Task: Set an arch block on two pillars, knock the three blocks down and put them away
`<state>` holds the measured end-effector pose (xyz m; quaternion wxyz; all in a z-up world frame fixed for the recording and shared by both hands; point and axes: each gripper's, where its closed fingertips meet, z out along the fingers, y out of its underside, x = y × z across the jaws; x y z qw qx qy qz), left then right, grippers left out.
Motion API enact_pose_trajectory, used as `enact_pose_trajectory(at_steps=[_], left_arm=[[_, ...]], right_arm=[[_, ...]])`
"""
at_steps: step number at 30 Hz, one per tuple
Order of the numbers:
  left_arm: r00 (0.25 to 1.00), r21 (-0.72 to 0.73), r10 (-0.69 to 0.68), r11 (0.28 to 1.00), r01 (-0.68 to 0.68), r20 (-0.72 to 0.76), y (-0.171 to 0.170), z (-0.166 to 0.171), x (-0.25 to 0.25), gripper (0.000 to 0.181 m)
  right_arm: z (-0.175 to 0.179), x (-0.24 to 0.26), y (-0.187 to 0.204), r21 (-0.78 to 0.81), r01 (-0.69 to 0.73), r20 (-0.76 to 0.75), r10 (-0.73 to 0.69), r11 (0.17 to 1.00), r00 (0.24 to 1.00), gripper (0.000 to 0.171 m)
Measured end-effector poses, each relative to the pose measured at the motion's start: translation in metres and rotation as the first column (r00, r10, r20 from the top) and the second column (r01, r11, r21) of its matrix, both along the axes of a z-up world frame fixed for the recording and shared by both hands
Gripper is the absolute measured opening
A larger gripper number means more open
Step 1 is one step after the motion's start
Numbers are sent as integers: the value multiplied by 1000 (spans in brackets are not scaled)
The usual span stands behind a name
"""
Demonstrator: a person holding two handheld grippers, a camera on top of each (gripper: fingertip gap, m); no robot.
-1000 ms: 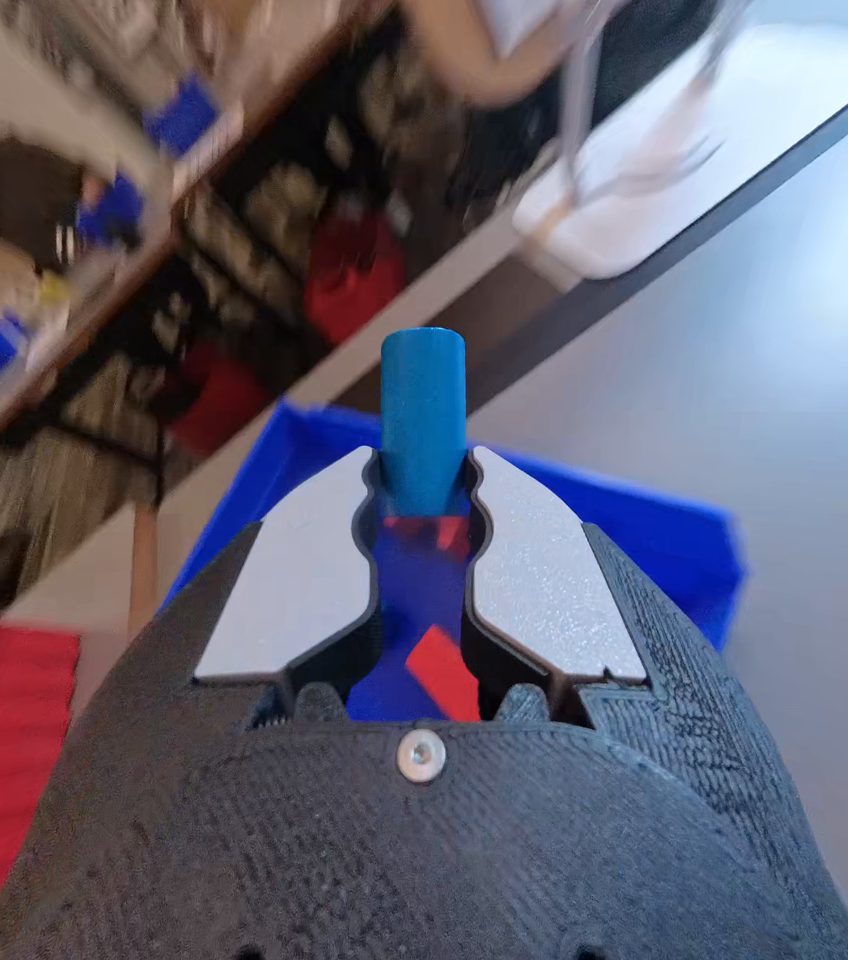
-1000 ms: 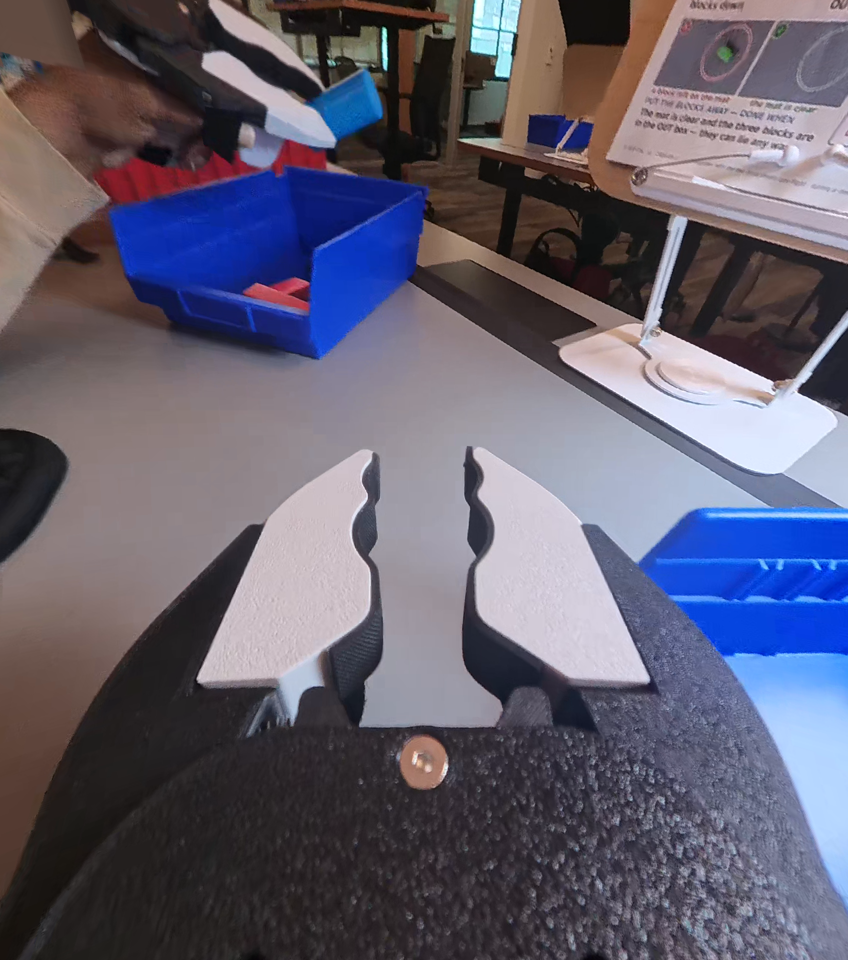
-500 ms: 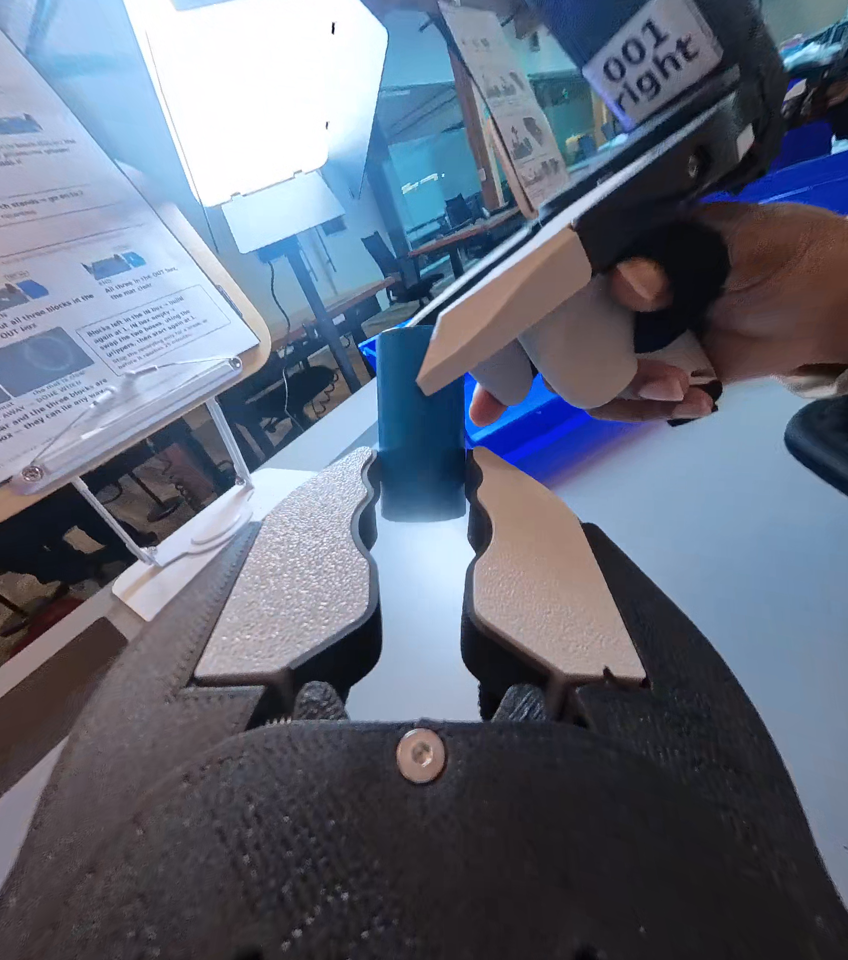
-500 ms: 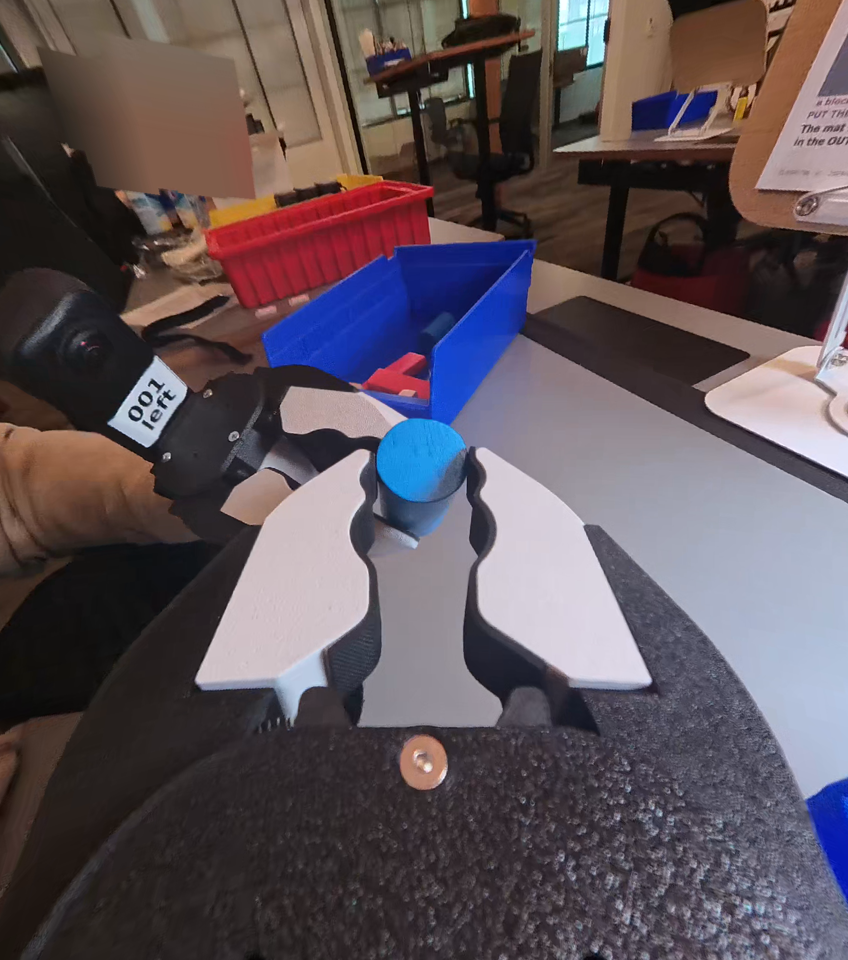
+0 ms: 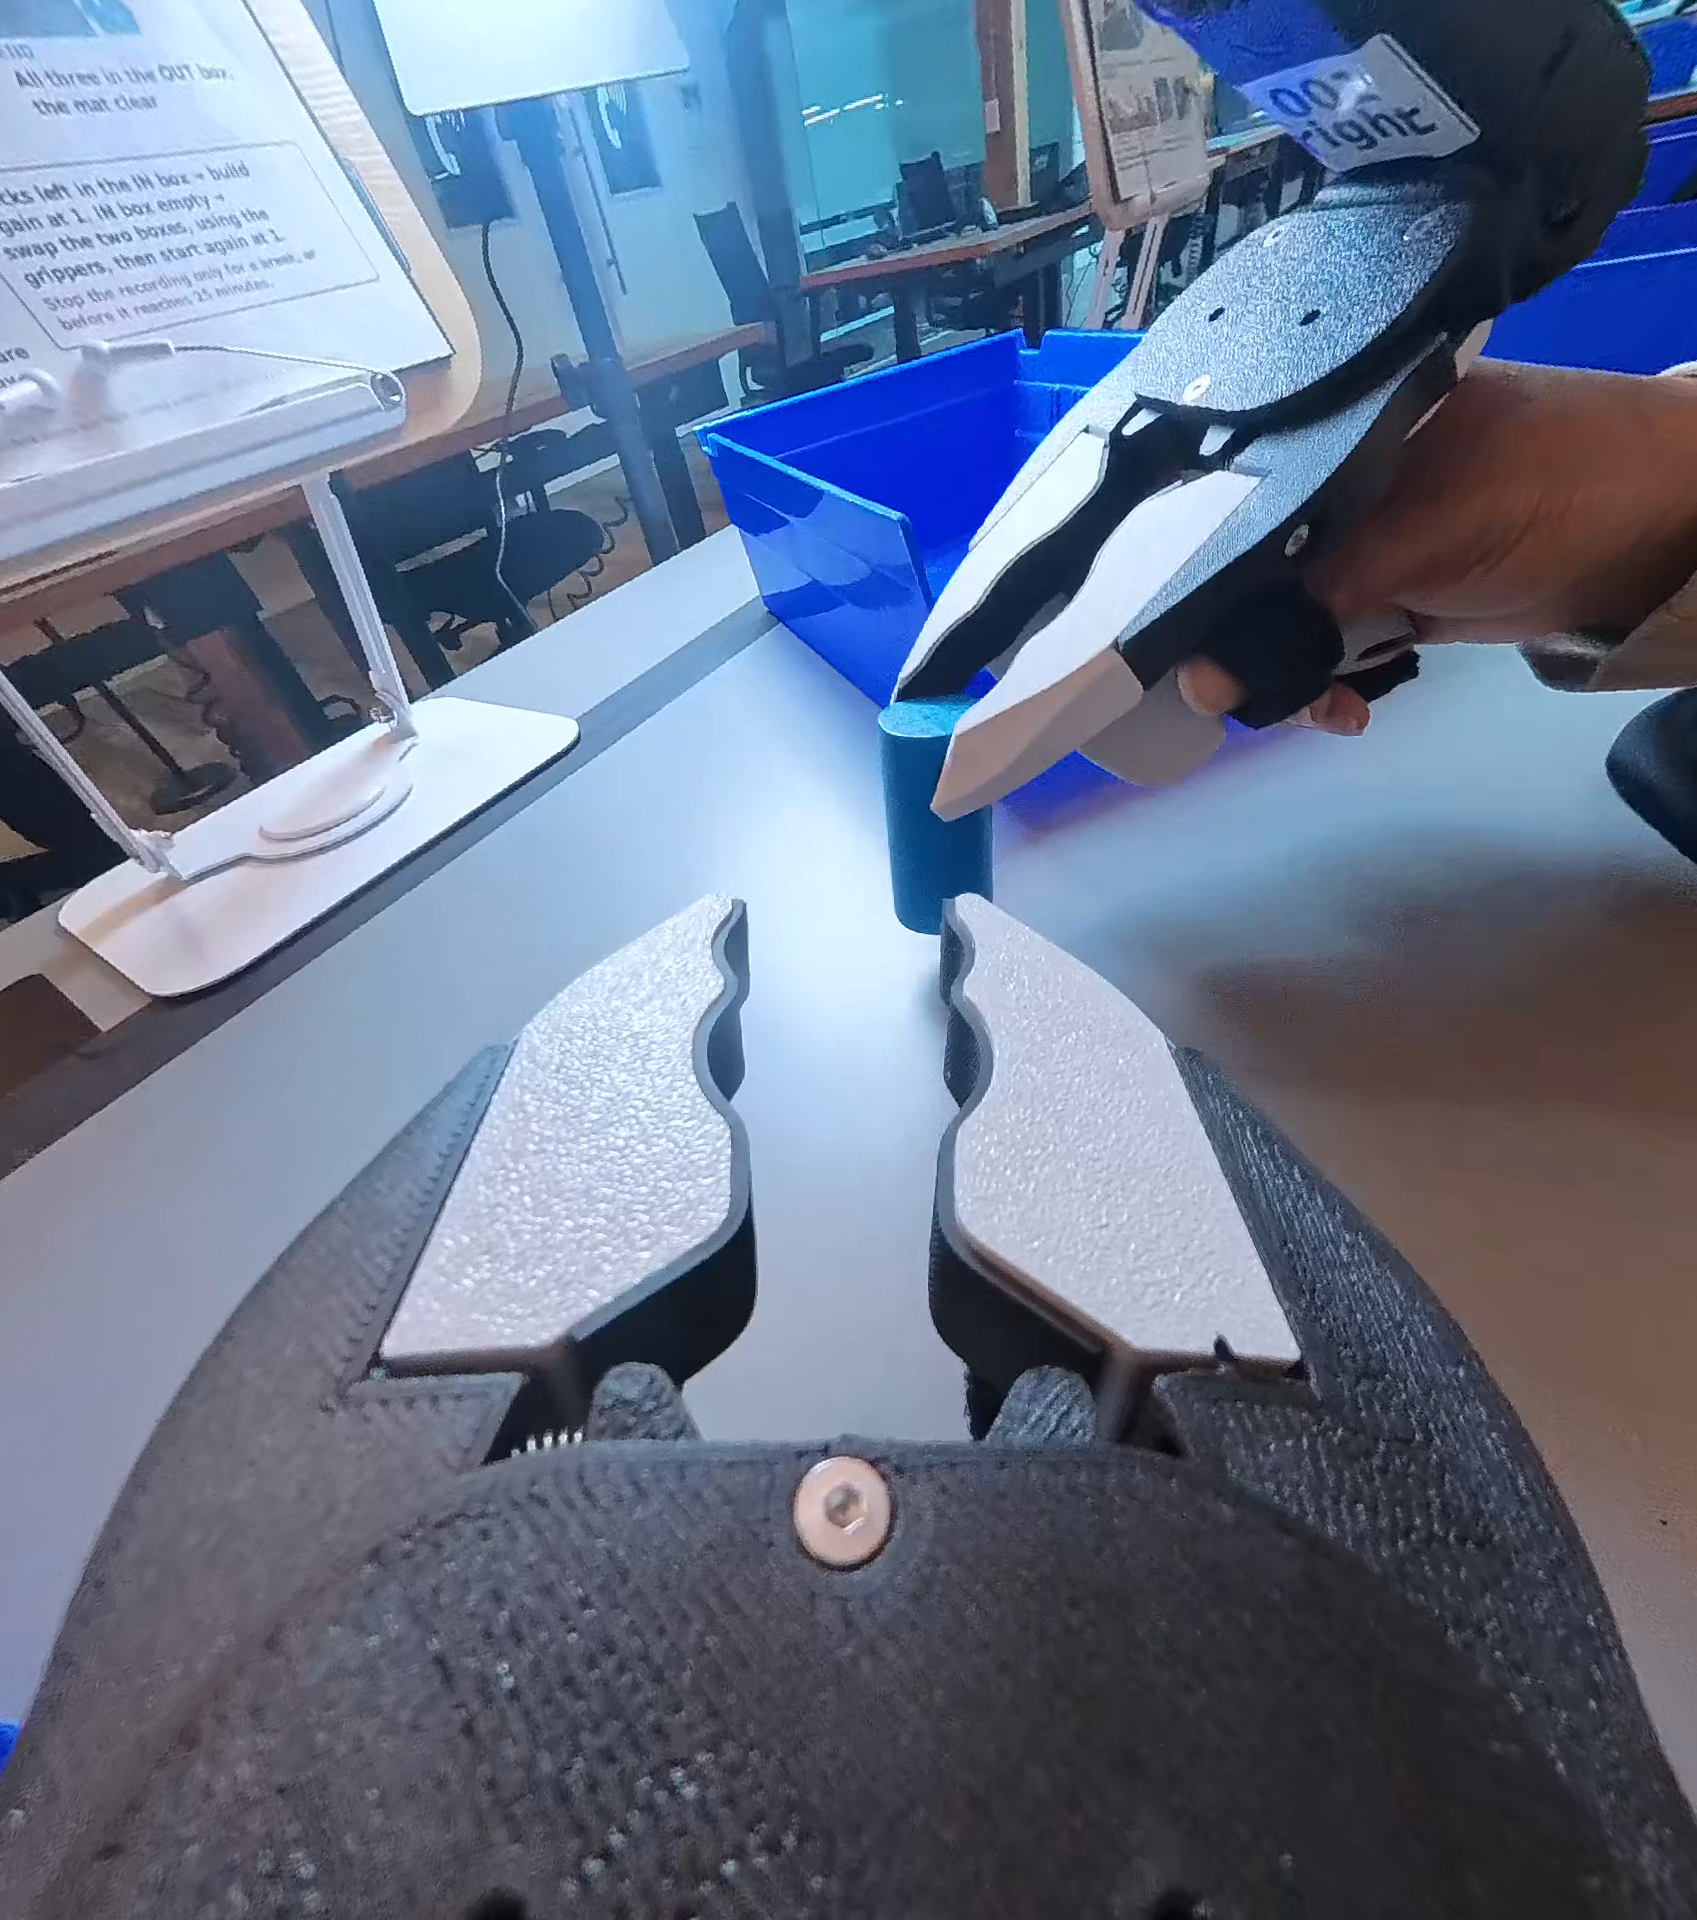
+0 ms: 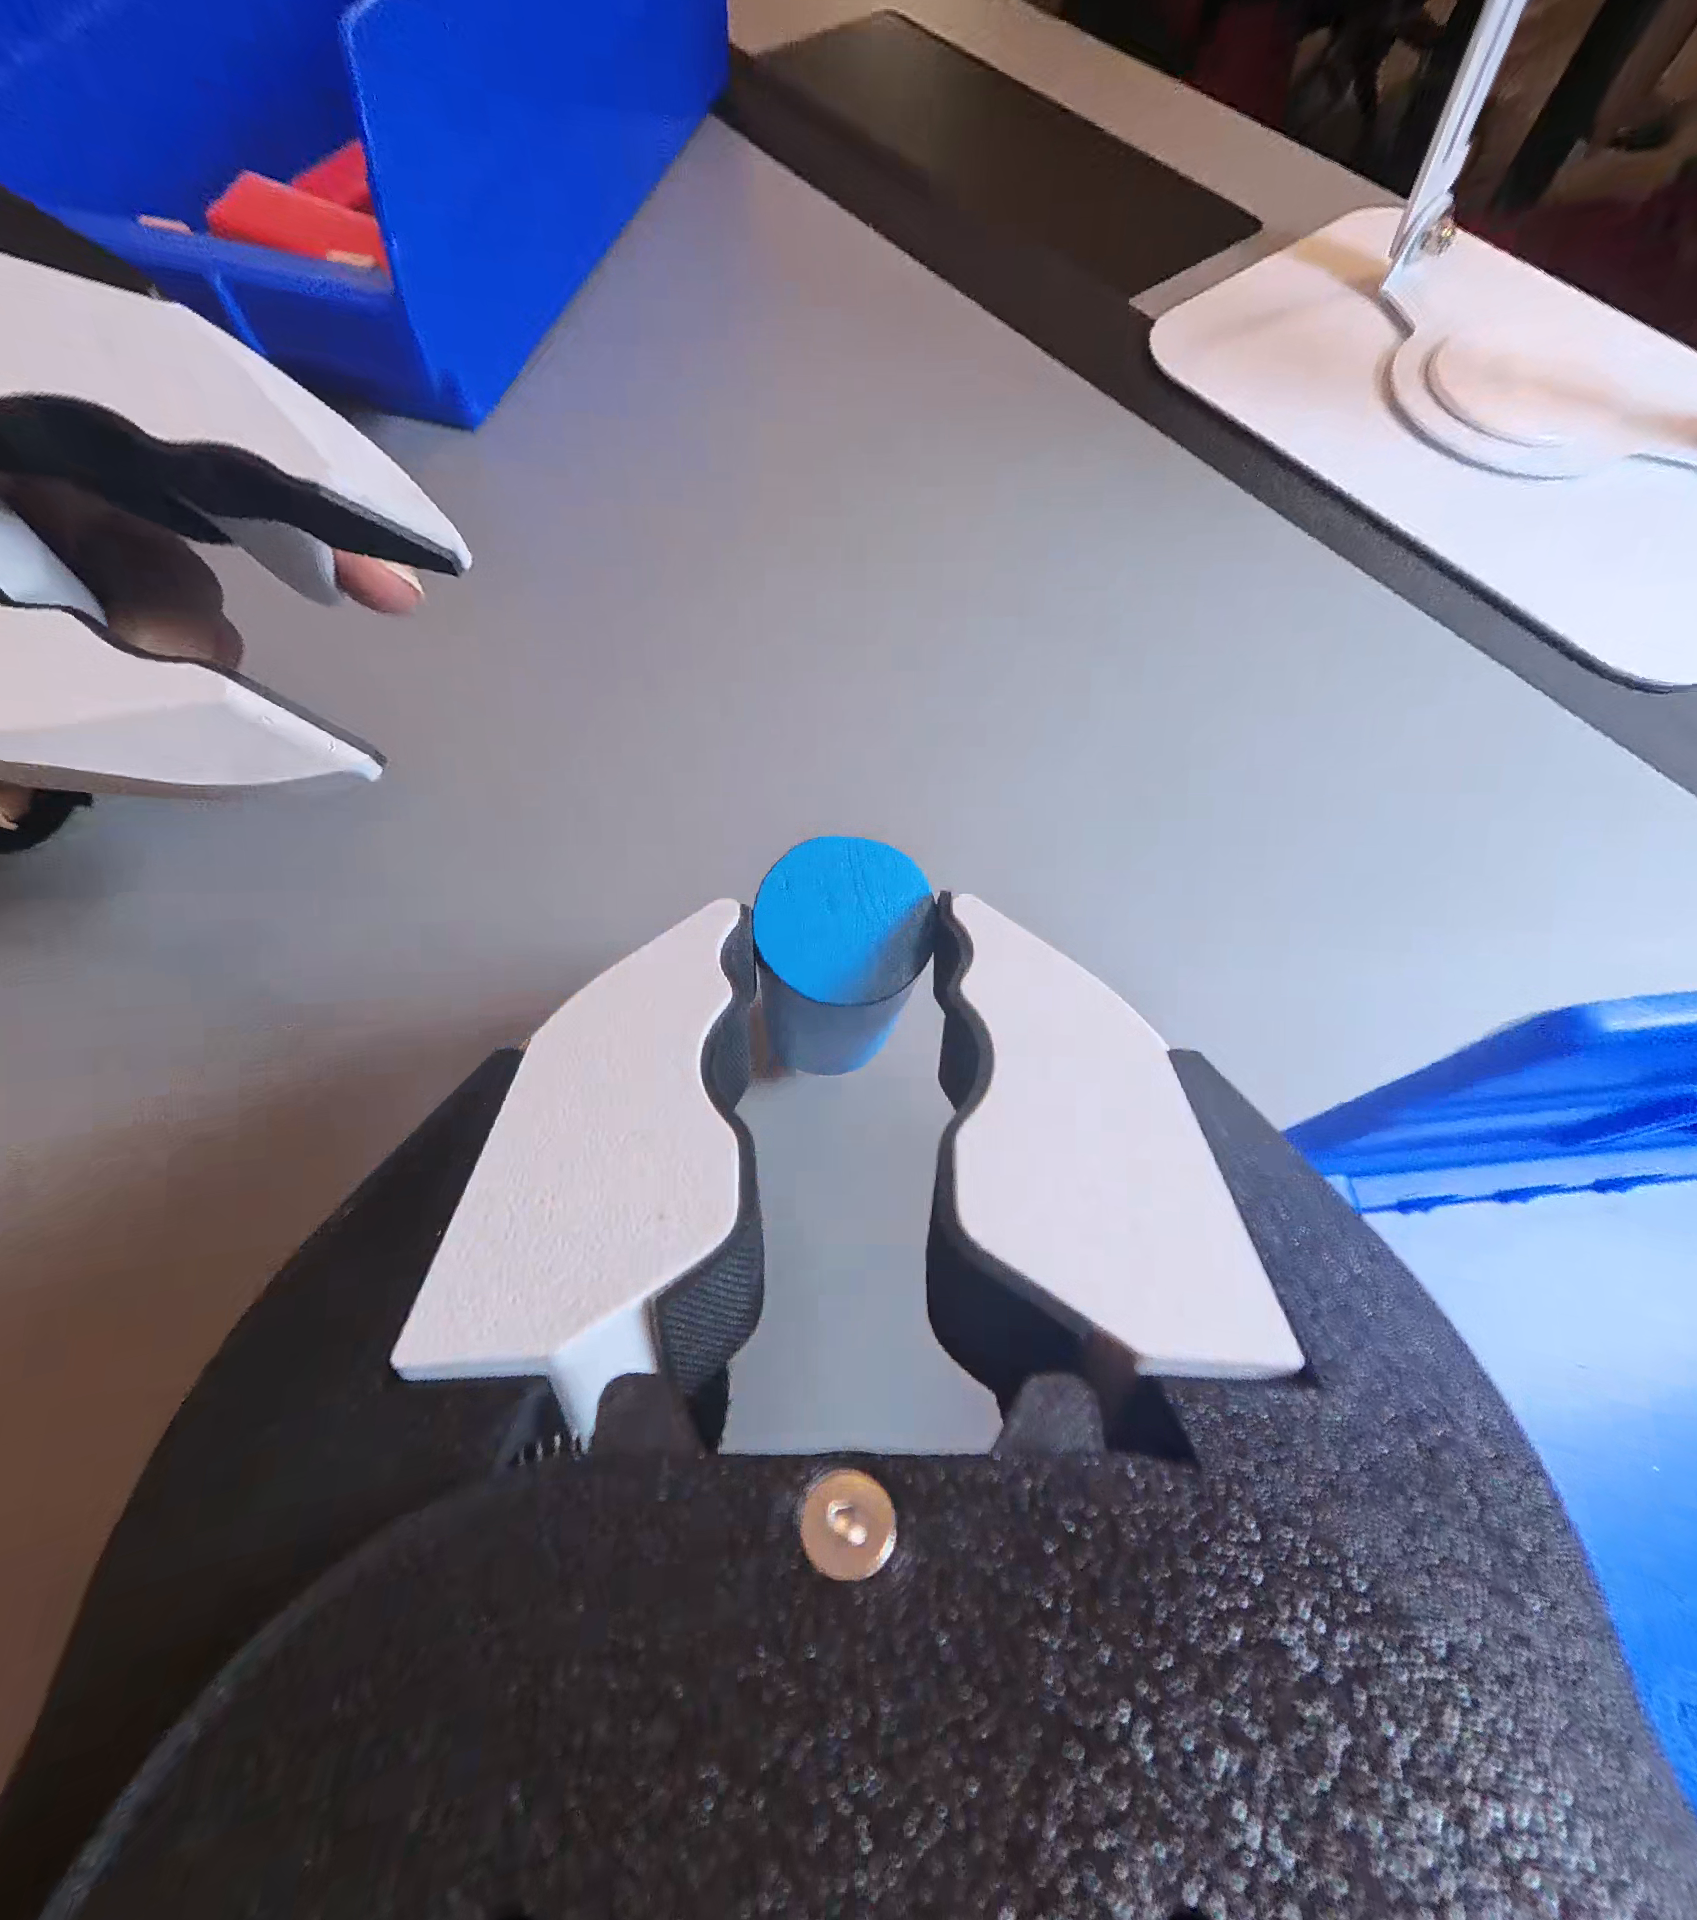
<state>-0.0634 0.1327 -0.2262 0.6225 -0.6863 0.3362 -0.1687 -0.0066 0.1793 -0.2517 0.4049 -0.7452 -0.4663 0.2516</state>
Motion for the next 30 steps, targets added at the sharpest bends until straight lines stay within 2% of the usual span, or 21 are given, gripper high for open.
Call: enact_pose_trajectory(at_steps=[4,8,11,12,14,16,19,20,22,25,27,29,30], left_arm=[[999,24,22,999,-22,-24,1,1,-3,35],[996,98,85,992,-83,-23,12,29,-24,33],[957,146,288,949,-280,-43,39,76,-88,32],[918,129,386,919,-374,-91,51,85,-120,38],[800,93,573,819,-566,-180,71,94,-195,40],[653,-21,699,678,-735,-290,86,79,-270,46],[491,-230,745,434,-871,-452,89,32,-354,60],[471,-299,742,367,-881,-477,89,16,-370,63],[482,-438,730,275,-856,-484,89,-16,-384,67],[487,-543,698,167,-823,-524,87,-58,-394,63],[505,-578,656,127,-806,-561,82,-81,-394,45],[492,-533,644,152,-833,-585,84,-78,-396,38],[483,-477,629,197,-857,-608,86,-71,-396,37]], right_arm=[[-11,-1,-5,13,-29,67,28,999,997,33],[-20,-3,-9,25,-51,121,48,998,992,33],[-19,-4,-10,5,-53,112,52,999,992,35],[-19,-5,-10,0,-55,103,54,999,993,42],[-13,-6,-10,-1,-52,73,52,999,996,51],[-3,-7,-10,15,-48,35,48,999,998,53],[11,-6,-12,46,-41,-9,41,998,999,54],[14,-5,-12,51,-38,-18,39,998,999,54],[17,-3,-12,50,-35,-33,36,998,999,54],[19,-1,-13,40,-34,-47,35,999,998,53],[20,0,-12,45,-31,-54,34,999,998,52],[24,2,-12,60,-26,-65,30,998,997,50],[26,2,-12,69,-23,-76,28,997,997,50]])
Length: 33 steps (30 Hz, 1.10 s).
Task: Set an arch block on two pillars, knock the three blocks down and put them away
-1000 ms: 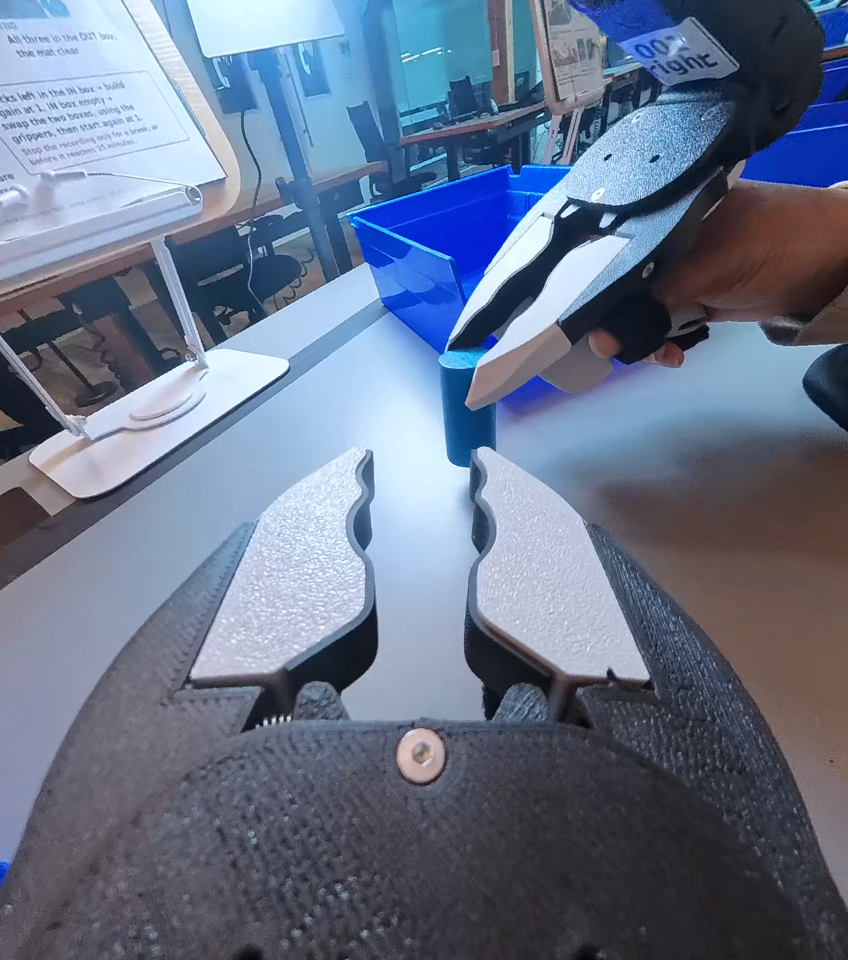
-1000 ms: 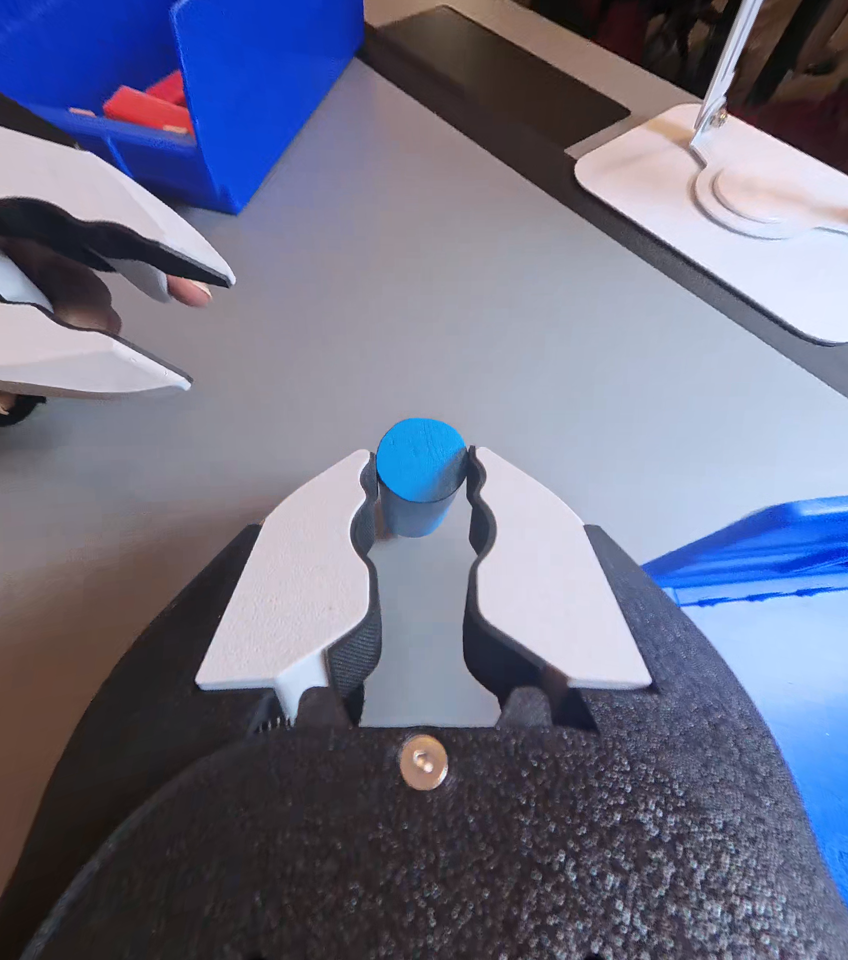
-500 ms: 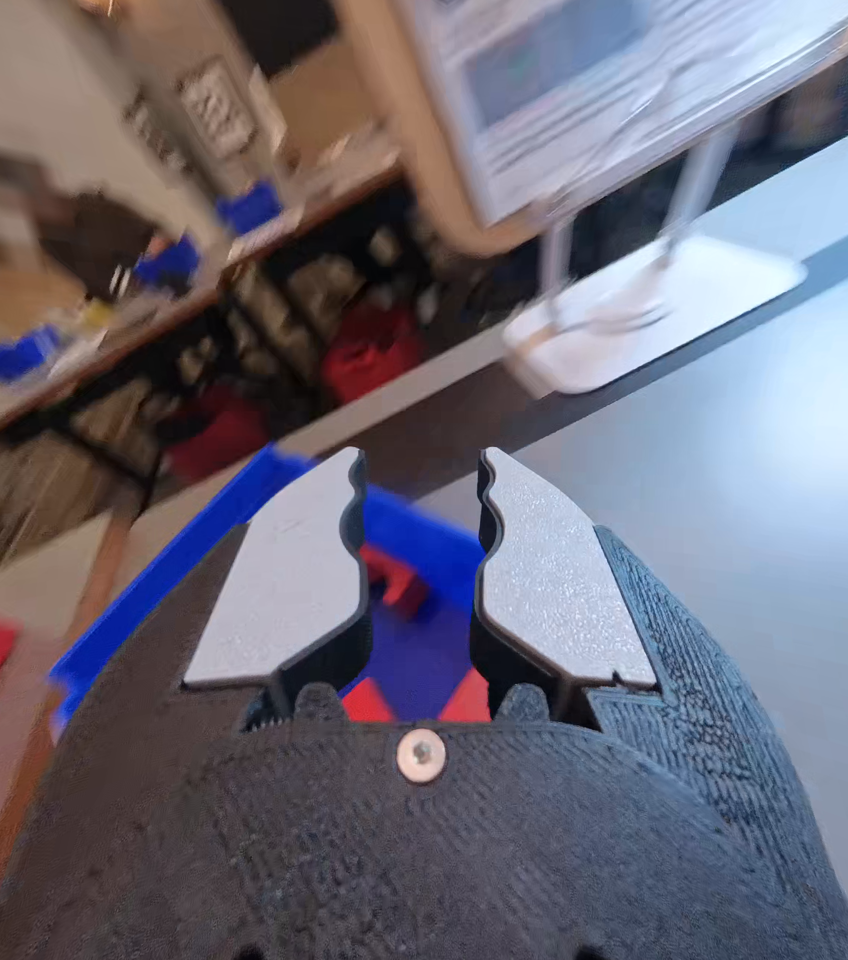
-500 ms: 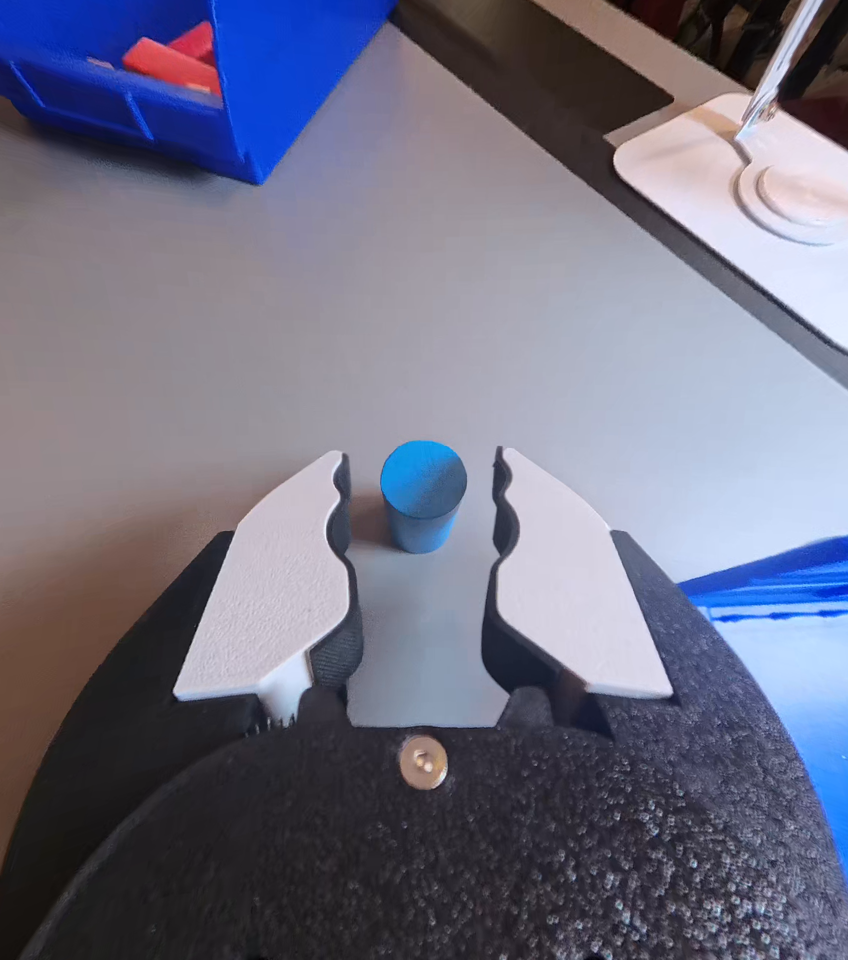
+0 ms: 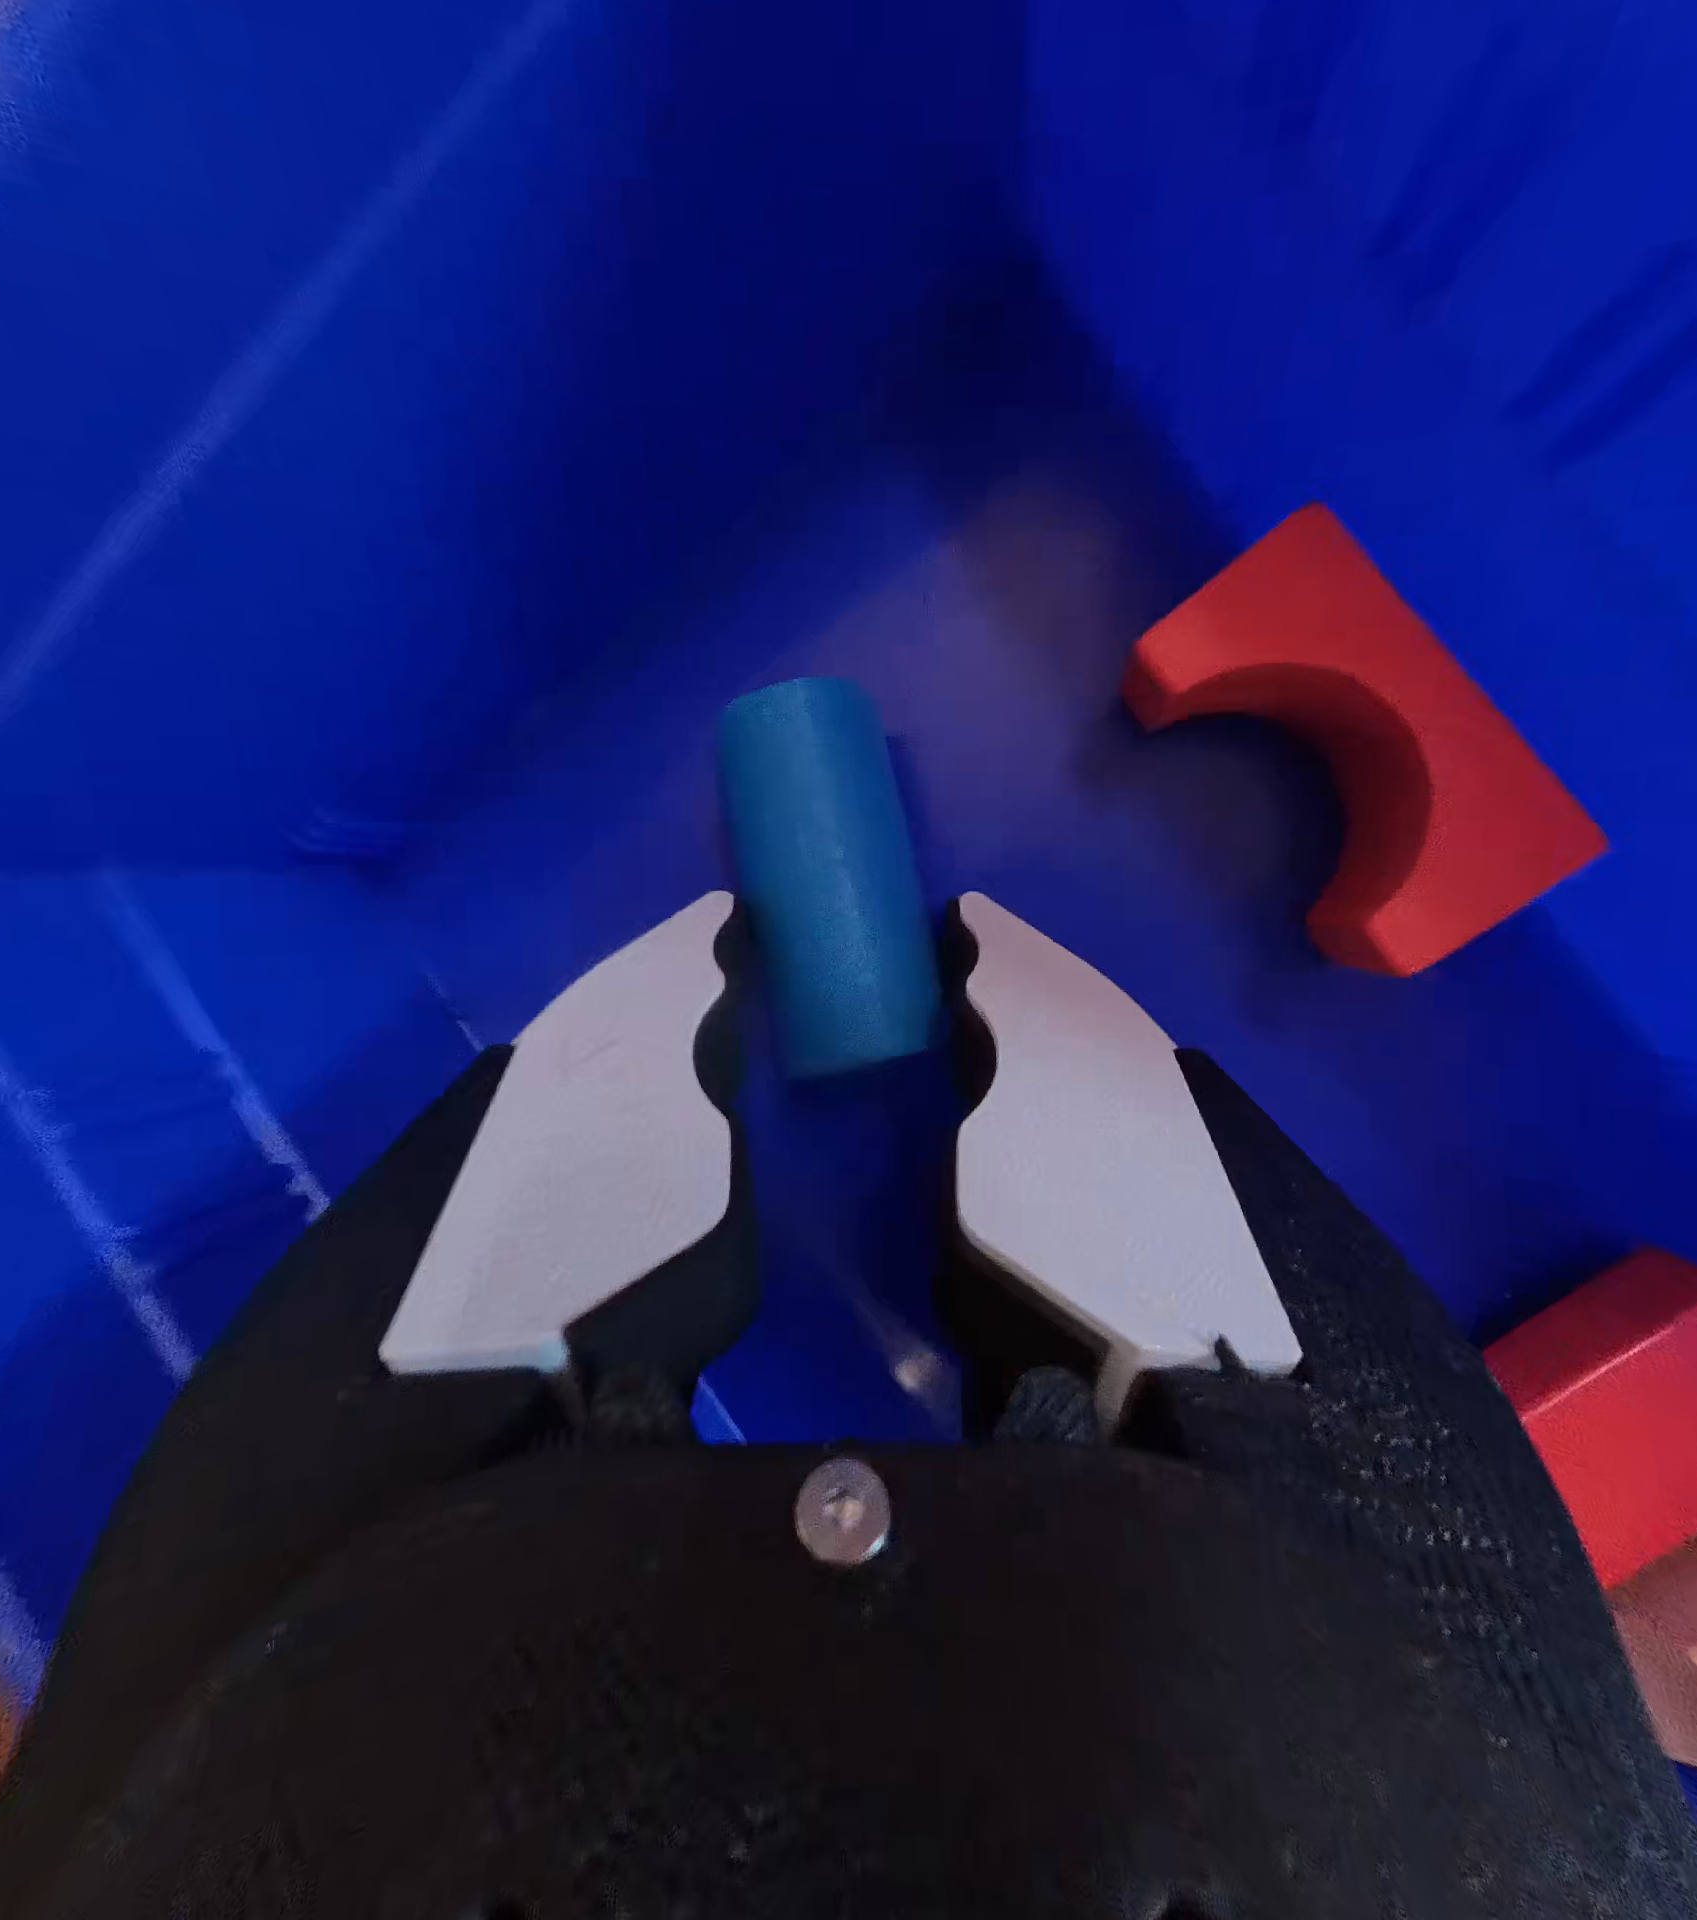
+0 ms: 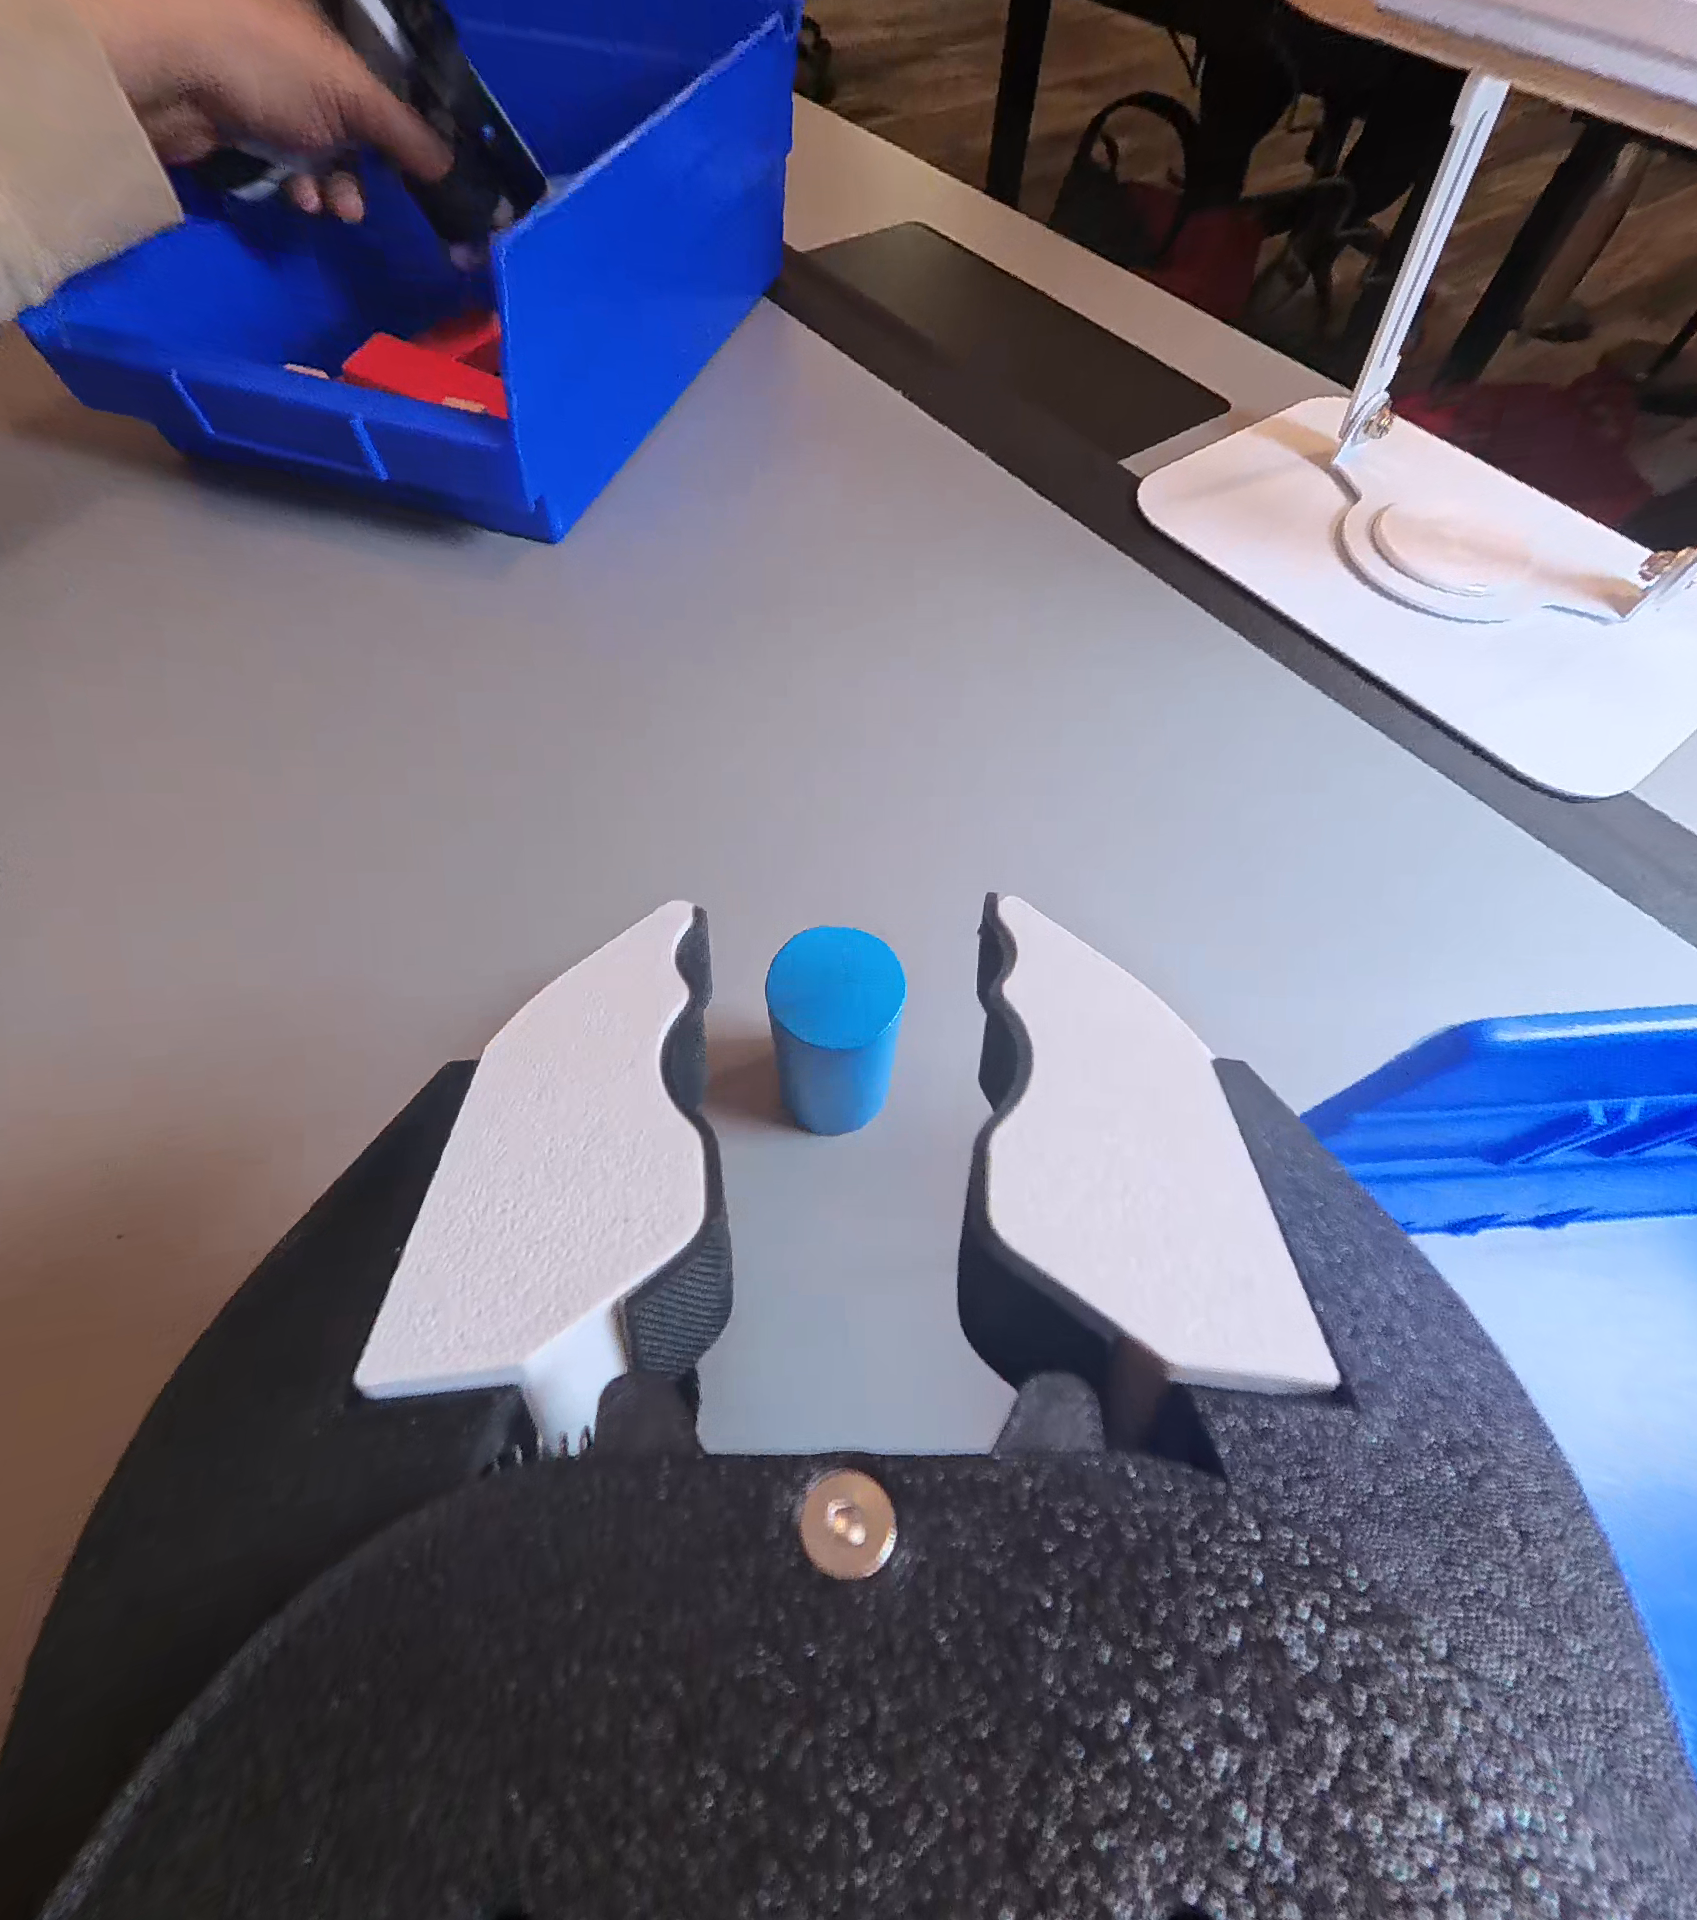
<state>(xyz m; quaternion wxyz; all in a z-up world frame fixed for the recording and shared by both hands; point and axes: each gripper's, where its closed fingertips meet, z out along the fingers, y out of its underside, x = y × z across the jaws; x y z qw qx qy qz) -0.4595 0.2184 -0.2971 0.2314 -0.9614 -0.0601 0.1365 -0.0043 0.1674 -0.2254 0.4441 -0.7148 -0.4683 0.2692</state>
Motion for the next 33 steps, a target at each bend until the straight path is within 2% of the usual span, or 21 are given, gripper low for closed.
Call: enact_pose_trajectory(at_steps=[3,5,7,9,10,13,15,17,20,23,28,31,33], left_arm=[[988,231,-82,967,111,-133,15,55,15,37],[957,413,-177,873,260,-230,20,105,47,36],[881,550,-341,690,471,-327,16,146,105,36],[786,623,-474,491,609,-396,-3,168,169,36],[737,651,-534,392,650,-414,-16,172,202,36],[600,713,-685,168,681,-412,-58,163,289,35],[519,731,-747,65,679,-415,-84,149,334,35],[450,731,-785,-6,683,-426,-103,136,368,35],[385,740,-823,-62,669,-417,-120,120,399,35],[354,717,-837,-65,694,-418,-124,102,414,35],[362,679,-852,11,734,-378,-115,79,412,34],[364,686,-879,59,725,-309,-113,74,410,48],[350,670,-889,68,739,-296,-114,70,410,48]], right_arm=[[10,-1,0,23,0,-55,1,1000,998,50],[17,-4,-2,36,-9,-98,13,999,995,49],[26,-8,-7,51,-26,-142,33,998,989,49],[36,-12,-15,66,-52,-188,63,996,980,49],[41,-14,-20,67,-70,-212,83,995,974,48],[56,-24,-43,27,-163,-299,164,986,940,46],[62,-31,-58,-10,-232,-350,214,973,912,46],[64,-37,-71,-58,-291,-391,246,955,887,48],[63,-43,-79,-119,-317,-429,240,941,871,49],[53,-47,-78,-134,-306,-397,232,943,888,32],[35,-53,-71,-100,-242,-282,206,965,937,32],[22,-55,-64,-74,-209,-194,191,975,962,32],[10,-57,-63,-60,-199,-128,190,978,973,32]])
